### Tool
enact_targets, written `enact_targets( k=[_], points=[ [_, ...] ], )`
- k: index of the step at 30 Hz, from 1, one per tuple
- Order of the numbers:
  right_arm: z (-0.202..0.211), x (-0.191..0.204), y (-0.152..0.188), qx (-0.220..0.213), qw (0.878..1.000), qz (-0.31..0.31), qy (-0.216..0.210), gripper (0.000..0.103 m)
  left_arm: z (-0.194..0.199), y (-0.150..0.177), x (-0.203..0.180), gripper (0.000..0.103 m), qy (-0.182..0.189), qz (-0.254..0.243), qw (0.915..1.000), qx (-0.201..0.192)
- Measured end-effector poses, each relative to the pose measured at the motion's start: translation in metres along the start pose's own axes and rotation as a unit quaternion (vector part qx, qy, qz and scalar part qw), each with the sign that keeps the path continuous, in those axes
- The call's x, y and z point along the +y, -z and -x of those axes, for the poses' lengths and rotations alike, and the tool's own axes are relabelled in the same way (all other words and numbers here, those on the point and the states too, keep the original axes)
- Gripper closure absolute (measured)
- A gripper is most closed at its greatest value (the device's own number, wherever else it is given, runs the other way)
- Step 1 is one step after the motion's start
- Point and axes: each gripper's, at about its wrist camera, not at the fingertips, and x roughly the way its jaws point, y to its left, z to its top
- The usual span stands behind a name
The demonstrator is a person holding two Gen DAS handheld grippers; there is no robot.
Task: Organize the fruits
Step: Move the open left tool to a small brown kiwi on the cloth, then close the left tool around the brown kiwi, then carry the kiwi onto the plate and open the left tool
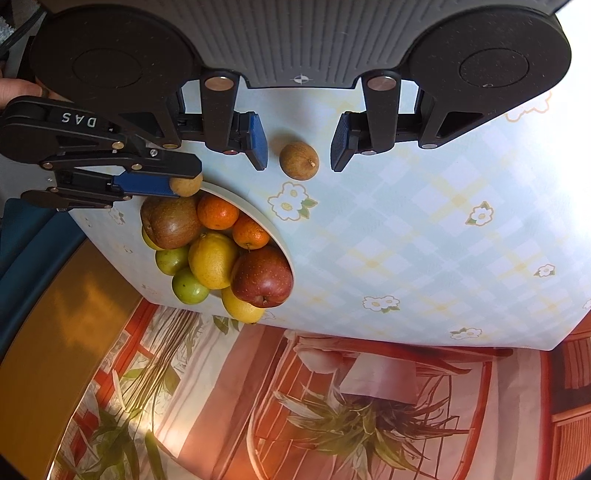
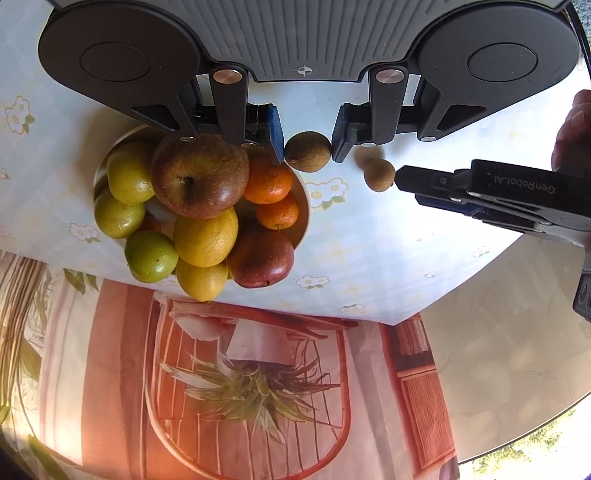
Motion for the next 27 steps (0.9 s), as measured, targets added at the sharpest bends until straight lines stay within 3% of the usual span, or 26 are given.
enact_targets(
  k=[10,12,16,27],
  points=[
    [0.026,-0.025,-0.01,-0.035,0.999,-0.013,0.01,0.077,-0.026,-0.007,-0.002,0.064,-0.026,0.011,0.9993,0.024],
    [0.03,-0.03,-0.012,-0.04,0.999,-0.015,0.012,0.077,-0.03,-0.007,-0.001,0.074,-0.031,0.016,0.9991,0.025],
    [0.033,-0.039,-0.015,-0.046,0.999,-0.017,0.016,0.077,-0.027,-0.009,-0.003,0.074,-0.041,0.011,0.9989,0.018],
    [0.036,-0.069,-0.019,-0.062,0.997,-0.03,0.044,0.077,-0.021,-0.043,-0.033,0.074,0.002,-0.029,0.9992,-0.028]
  ],
)
